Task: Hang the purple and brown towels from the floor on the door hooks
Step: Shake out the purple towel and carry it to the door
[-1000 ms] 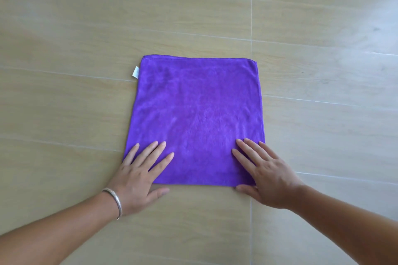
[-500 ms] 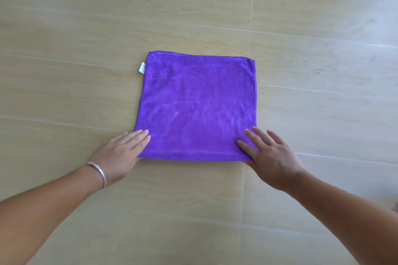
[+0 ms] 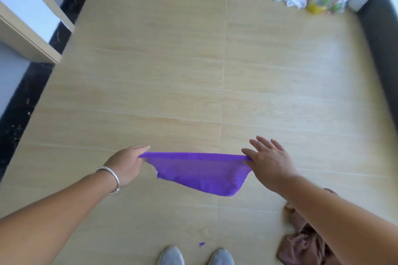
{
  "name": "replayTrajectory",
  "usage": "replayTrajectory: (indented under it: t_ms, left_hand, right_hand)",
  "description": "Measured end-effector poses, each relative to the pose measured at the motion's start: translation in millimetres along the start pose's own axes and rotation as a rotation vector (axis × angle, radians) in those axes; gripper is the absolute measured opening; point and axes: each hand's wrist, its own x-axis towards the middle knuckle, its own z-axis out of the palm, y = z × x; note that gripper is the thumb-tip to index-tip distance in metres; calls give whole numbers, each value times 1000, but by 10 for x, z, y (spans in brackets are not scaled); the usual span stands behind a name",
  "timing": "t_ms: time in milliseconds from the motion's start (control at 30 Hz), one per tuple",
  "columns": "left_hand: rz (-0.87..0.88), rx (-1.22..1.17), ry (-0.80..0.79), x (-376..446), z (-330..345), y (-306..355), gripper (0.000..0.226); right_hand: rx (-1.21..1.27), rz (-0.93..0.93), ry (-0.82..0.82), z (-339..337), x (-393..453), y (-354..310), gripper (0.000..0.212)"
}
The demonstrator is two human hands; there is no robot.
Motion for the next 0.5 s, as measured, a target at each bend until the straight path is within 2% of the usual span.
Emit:
replayTrajectory:
  t_ms: [67,167,333,500]
  left_hand:
    - [-16,-98,18,-262,-446,254,42]
    - [-20,-119,23,-653,-1220,684,39]
    - [107,215,-9,-1356,-2535,1289,21]
    - [208,402,79,-2023,-3651,1785,17]
  right_hand:
    - [21,24,-16,-514,-242,24,44]
    - [35,32,-22,-1363,-632,54,43]
    - [34,51,1,-2720,-1327,124,45]
    - [17,36,126,-3978,-1875,195,45]
